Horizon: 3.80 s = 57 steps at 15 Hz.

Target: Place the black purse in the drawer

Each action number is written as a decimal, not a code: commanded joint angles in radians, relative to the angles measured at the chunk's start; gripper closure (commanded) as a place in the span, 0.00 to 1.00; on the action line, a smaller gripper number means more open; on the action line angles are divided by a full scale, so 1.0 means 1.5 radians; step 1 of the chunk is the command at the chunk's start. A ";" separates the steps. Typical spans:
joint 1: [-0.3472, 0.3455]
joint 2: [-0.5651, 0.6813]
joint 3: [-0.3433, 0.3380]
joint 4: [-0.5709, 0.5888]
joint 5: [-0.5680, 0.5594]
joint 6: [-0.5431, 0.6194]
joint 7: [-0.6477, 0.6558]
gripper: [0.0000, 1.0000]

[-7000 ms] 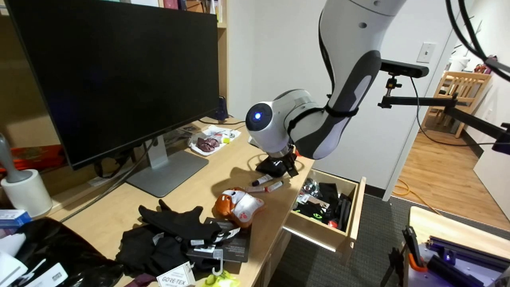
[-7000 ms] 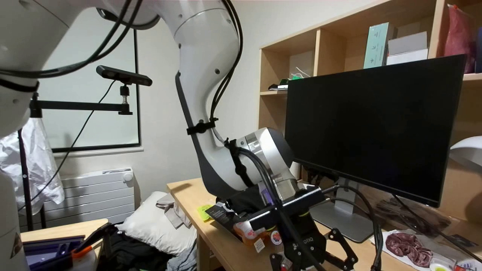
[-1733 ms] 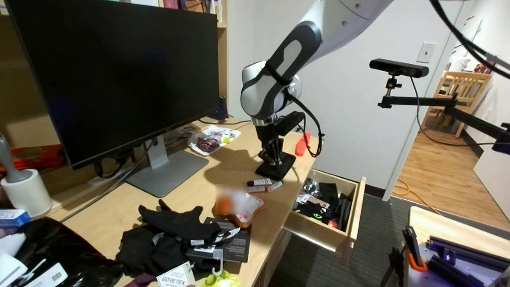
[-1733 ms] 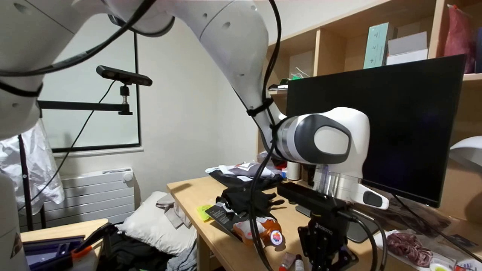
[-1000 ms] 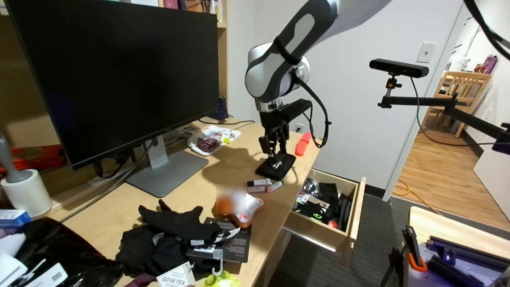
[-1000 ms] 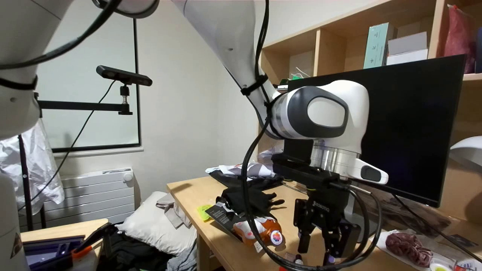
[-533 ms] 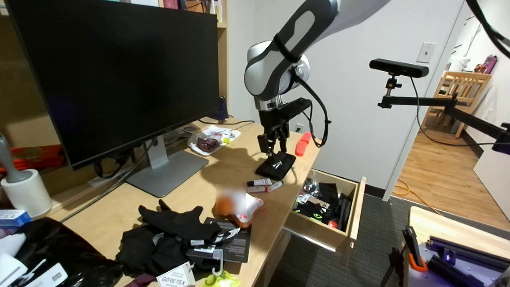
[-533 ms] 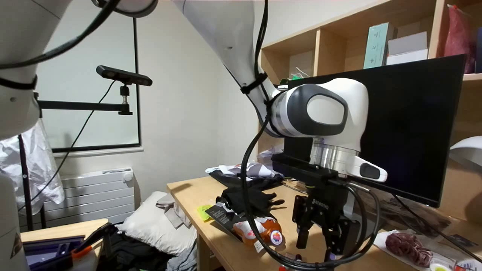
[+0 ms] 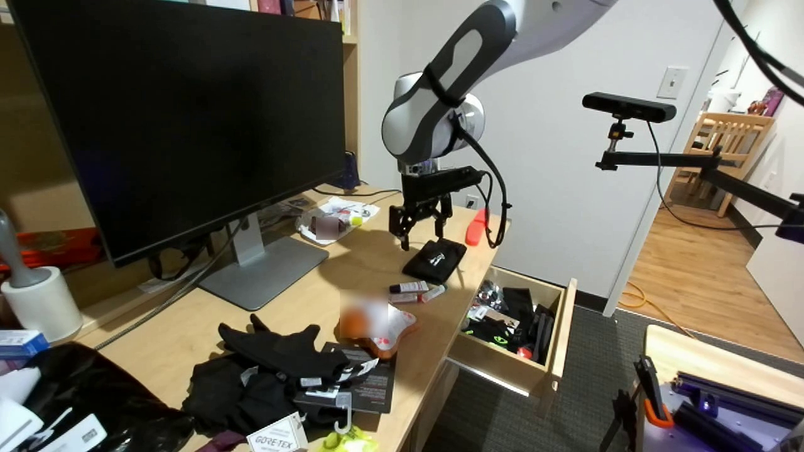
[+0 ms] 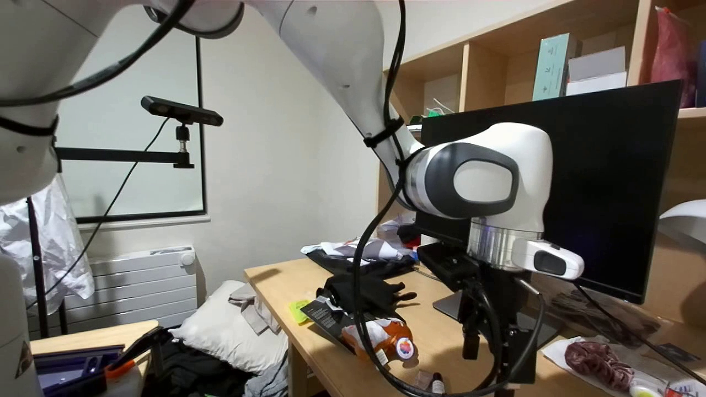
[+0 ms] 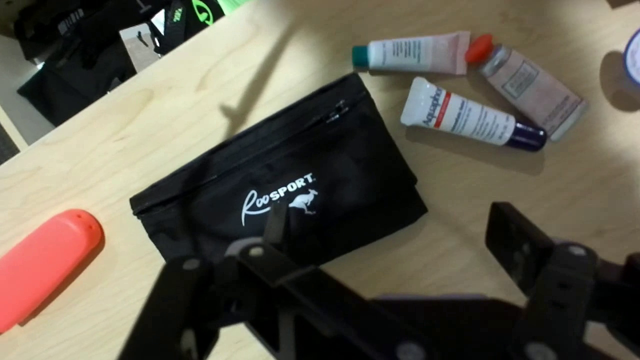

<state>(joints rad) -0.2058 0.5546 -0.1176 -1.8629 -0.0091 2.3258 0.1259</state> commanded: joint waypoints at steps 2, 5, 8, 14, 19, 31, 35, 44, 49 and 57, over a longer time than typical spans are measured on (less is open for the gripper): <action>0.010 0.025 -0.023 0.021 0.020 0.017 0.045 0.00; 0.010 0.047 -0.032 0.038 0.021 0.023 0.075 0.00; 0.047 0.044 -0.052 0.013 0.026 0.144 0.178 0.00; 0.166 0.083 -0.166 -0.039 0.004 0.297 0.424 0.00; 0.297 0.130 -0.318 -0.071 -0.014 0.320 0.622 0.00; 0.357 0.128 -0.343 -0.015 -0.185 -0.154 0.805 0.00; 0.324 0.118 -0.301 -0.018 -0.217 -0.144 0.846 0.00; 0.161 0.032 -0.135 -0.028 -0.113 -0.063 0.769 0.00; 0.078 0.050 -0.091 -0.031 -0.031 0.038 0.710 0.00; 0.055 0.118 -0.074 -0.026 -0.011 0.180 0.596 0.00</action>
<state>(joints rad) -0.1119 0.7015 -0.2463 -1.8993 -0.0644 2.5220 1.1015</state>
